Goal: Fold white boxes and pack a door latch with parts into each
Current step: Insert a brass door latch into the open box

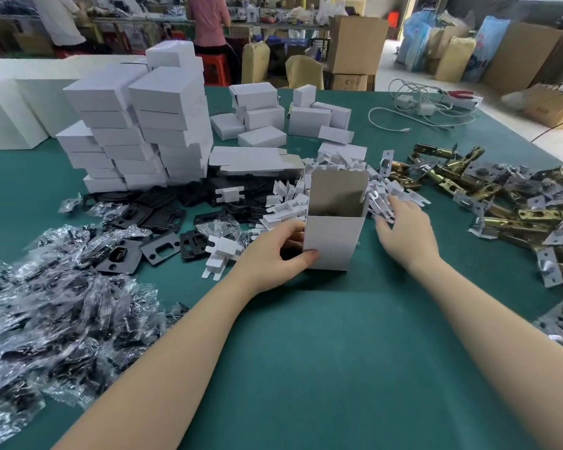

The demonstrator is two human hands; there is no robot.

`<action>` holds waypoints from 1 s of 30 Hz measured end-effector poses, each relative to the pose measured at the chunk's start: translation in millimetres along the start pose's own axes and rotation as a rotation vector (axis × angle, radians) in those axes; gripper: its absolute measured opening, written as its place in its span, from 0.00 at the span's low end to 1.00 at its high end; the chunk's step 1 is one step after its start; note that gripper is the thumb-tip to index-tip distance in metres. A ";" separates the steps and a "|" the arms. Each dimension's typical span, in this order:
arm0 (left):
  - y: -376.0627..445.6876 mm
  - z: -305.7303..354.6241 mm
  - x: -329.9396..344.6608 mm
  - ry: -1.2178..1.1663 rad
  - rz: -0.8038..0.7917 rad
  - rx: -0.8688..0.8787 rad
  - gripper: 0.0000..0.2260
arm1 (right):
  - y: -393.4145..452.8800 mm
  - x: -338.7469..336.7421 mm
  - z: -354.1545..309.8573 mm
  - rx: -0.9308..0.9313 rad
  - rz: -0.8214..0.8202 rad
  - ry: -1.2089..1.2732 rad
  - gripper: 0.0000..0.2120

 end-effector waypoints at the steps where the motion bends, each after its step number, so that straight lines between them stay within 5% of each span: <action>1: 0.6 -0.8 0.1 -0.008 0.003 0.001 0.15 | 4.5 -1.9 0.0 0.002 -0.004 -0.004 0.21; 18: 1.5 -3.3 2.5 -0.035 0.009 0.008 0.16 | 35.1 -10.3 -15.7 -0.066 -0.113 -0.187 0.12; 23: 1.7 -3.1 2.3 -0.034 0.001 0.003 0.16 | 33.6 -21.7 -15.4 -0.055 -0.159 -0.047 0.03; 25: 1.9 -2.8 2.0 -0.032 0.001 0.003 0.15 | 26.8 -23.0 -12.9 -0.064 -0.187 -0.027 0.06; 30: 1.6 -2.2 2.2 -0.031 0.002 0.000 0.15 | 5.0 -16.6 -9.9 -0.298 -0.078 -0.454 0.22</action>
Point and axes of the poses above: each hand's wrist, its own y-axis towards the middle knuckle, its own x-axis out of the palm, z = x × y, the point moved 6 cm from there along y, towards the middle knuckle, and after that the axes turned 9 degrees about x, right-handed, at the moved point
